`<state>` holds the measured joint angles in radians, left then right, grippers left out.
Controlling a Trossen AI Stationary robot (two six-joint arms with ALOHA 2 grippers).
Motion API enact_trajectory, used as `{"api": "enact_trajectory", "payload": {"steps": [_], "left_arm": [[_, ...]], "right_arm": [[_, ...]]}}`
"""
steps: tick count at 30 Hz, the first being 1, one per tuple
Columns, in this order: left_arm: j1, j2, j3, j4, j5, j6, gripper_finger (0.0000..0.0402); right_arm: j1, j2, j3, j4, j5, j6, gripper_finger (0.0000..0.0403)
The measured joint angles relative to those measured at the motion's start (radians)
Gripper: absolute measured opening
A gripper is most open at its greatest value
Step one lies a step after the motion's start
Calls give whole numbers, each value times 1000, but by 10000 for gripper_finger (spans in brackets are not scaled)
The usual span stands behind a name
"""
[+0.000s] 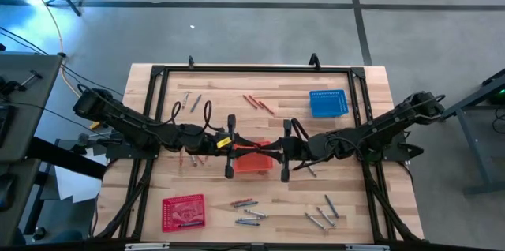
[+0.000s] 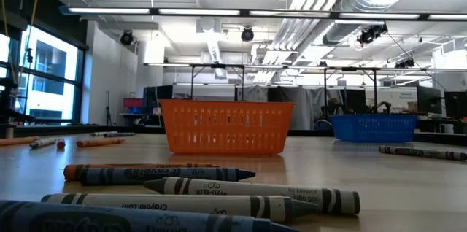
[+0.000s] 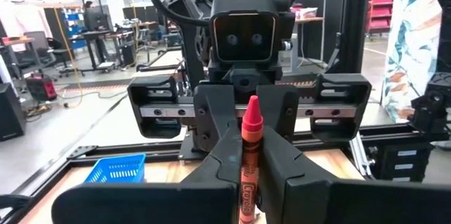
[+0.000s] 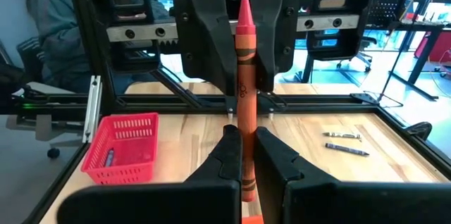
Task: Sort crayons
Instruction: Put the orange crayon into the orange bin
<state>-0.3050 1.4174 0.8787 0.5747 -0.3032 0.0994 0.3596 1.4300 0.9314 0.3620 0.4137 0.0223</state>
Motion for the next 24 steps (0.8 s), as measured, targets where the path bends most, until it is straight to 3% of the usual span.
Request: {"api": "enact_trajectory", "payload": {"steps": [10, 24], "left_arm": [[0, 0, 0, 0, 7, -13, 4], [0, 0, 0, -3, 5, -16, 4]], "right_arm": [[0, 0, 0, 0, 11, 25, 16], [1, 0, 0, -35, 23, 30, 148]]}}
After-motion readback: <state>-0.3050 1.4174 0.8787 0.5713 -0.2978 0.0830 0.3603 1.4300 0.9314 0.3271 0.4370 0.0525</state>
